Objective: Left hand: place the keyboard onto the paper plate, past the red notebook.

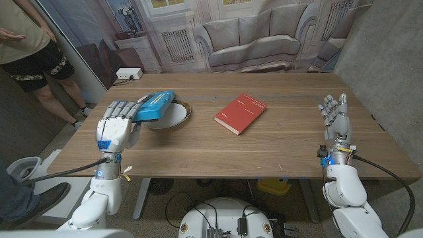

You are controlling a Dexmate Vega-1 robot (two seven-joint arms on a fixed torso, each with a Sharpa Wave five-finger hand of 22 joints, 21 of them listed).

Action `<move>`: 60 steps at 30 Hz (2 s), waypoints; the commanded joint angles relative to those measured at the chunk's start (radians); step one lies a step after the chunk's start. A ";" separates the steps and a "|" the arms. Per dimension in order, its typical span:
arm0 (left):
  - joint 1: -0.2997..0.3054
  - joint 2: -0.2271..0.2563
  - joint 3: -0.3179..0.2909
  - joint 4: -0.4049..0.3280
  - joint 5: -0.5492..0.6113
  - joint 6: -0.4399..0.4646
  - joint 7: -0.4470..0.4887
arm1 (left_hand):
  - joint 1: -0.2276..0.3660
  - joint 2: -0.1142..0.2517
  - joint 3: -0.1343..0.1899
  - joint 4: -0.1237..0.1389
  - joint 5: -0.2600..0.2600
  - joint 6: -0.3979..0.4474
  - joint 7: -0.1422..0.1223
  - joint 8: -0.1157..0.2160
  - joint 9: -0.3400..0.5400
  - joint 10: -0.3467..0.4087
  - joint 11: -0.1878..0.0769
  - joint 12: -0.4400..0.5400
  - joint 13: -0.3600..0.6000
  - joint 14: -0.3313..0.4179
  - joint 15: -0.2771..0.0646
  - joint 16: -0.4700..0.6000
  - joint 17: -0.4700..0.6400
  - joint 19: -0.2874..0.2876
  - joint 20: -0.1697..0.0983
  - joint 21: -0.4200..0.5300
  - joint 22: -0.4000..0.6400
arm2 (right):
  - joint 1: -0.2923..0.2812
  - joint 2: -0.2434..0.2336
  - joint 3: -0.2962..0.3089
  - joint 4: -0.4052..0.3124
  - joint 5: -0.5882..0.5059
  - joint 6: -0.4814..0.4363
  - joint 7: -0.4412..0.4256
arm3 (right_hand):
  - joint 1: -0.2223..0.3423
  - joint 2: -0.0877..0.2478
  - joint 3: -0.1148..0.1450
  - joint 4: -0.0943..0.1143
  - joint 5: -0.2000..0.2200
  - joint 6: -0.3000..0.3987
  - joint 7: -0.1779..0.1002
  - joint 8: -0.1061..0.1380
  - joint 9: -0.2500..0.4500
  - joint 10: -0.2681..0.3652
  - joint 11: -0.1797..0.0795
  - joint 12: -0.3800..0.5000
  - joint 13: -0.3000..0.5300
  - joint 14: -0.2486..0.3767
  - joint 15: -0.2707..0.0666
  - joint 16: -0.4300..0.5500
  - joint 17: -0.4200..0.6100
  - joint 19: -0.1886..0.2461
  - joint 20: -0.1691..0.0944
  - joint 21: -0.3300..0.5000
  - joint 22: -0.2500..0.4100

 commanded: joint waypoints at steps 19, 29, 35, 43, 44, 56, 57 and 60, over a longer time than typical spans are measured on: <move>-0.075 0.087 0.147 0.014 -0.051 0.043 -0.073 | -0.030 -0.021 -0.022 0.003 0.003 -0.063 -0.006 -0.006 0.004 -0.093 -0.003 -0.011 0.003 -0.071 -0.116 -0.002 0.003 -0.053 0.018 -0.004 0.000 | 0.003 0.020 -0.007 0.011 -0.002 0.000 -0.006 | 0.000 0.004 -0.009 0.000 0.001 0.007 -0.003 0.002 0.006 0.009 -0.004 -0.001 0.004 0.009 0.002 0.001 0.004 0.008 0.003 -0.001 0.006; -0.079 0.118 0.173 -0.008 -0.049 0.059 -0.113 | -0.041 -0.029 -0.030 0.004 0.005 -0.098 -0.014 -0.009 0.004 -0.135 -0.005 -0.011 0.003 -0.108 -0.117 -0.004 0.003 -0.078 0.031 -0.006 0.000 | -0.013 0.028 -0.005 0.018 0.000 0.021 -0.007 | -0.001 0.004 -0.010 0.000 0.001 0.007 -0.004 0.002 0.006 0.009 0.000 -0.001 0.004 0.009 0.002 0.000 0.004 0.008 0.003 -0.001 0.006; -0.076 0.128 0.185 -0.014 -0.051 0.063 -0.126 | -0.045 -0.031 -0.033 0.005 0.006 -0.111 -0.018 -0.009 0.004 -0.151 -0.006 -0.011 0.003 -0.118 -0.117 -0.004 0.003 -0.088 0.030 -0.007 0.000 | -0.019 0.029 -0.005 0.022 0.005 0.029 -0.002 | -0.001 0.004 -0.011 -0.001 0.001 0.007 -0.005 0.002 0.006 0.009 -0.006 -0.001 0.004 0.009 0.003 0.000 0.004 0.007 0.003 -0.001 0.006; -0.069 0.139 0.196 -0.021 -0.058 0.063 -0.136 | -0.049 -0.036 -0.037 0.005 0.008 -0.124 -0.024 -0.009 0.005 -0.163 -0.007 -0.009 0.003 -0.128 -0.122 -0.002 0.003 -0.097 0.031 -0.006 0.000 | -0.031 0.032 0.000 0.017 -0.002 0.041 -0.003 | -0.001 0.004 -0.011 -0.001 0.002 0.007 -0.004 0.002 0.006 0.007 -0.006 -0.002 0.004 0.008 0.004 0.000 0.004 0.007 0.004 -0.001 0.006; -0.070 0.140 0.199 -0.019 -0.056 0.062 -0.136 | -0.049 -0.036 -0.037 0.005 0.008 -0.125 -0.025 -0.009 0.005 -0.164 -0.007 -0.009 0.003 -0.129 -0.123 -0.002 0.003 -0.098 0.032 -0.006 0.000 | -0.032 0.033 0.001 0.016 -0.004 0.042 -0.003 | -0.001 0.004 -0.011 -0.001 0.002 0.007 -0.004 0.002 0.006 0.008 -0.006 -0.001 0.004 0.008 0.003 0.000 0.004 0.007 0.004 -0.001 0.007; -0.085 0.160 0.220 -0.010 -0.060 0.039 -0.158 | -0.056 -0.042 -0.043 0.006 0.011 -0.137 -0.030 -0.008 0.005 -0.177 -0.009 -0.006 0.003 -0.142 -0.122 -0.001 0.003 -0.108 0.033 -0.006 0.000 | -0.041 0.048 0.002 0.020 -0.019 0.061 -0.007 | 0.000 0.005 -0.013 -0.002 0.002 0.007 -0.003 0.002 0.006 0.007 -0.007 -0.002 0.004 0.008 0.003 0.000 0.004 0.007 0.004 -0.001 0.007; -0.087 0.163 0.222 -0.010 -0.059 0.037 -0.162 | -0.056 -0.042 -0.043 0.006 0.011 -0.138 -0.030 -0.008 0.005 -0.178 -0.009 -0.006 0.003 -0.142 -0.122 -0.001 0.003 -0.109 0.034 -0.006 0.000 | -0.042 0.049 0.002 0.019 -0.020 0.061 -0.008 | 0.000 0.005 -0.013 -0.002 0.002 0.007 -0.004 0.002 0.006 0.008 -0.005 -0.001 0.004 0.008 0.003 0.000 0.004 0.007 0.004 -0.001 0.007; -0.092 0.173 0.227 -0.010 -0.059 0.027 -0.173 | -0.057 -0.042 -0.043 0.006 0.011 -0.139 -0.032 -0.007 0.005 -0.180 -0.009 -0.006 0.003 -0.144 -0.122 0.000 0.003 -0.113 0.032 -0.006 0.000 | -0.046 0.052 0.002 0.017 -0.026 0.063 -0.011 | 0.000 0.005 -0.013 -0.002 0.002 0.006 -0.005 0.002 0.006 0.008 -0.003 -0.001 0.004 0.008 0.004 0.000 0.004 0.007 0.004 -0.001 0.007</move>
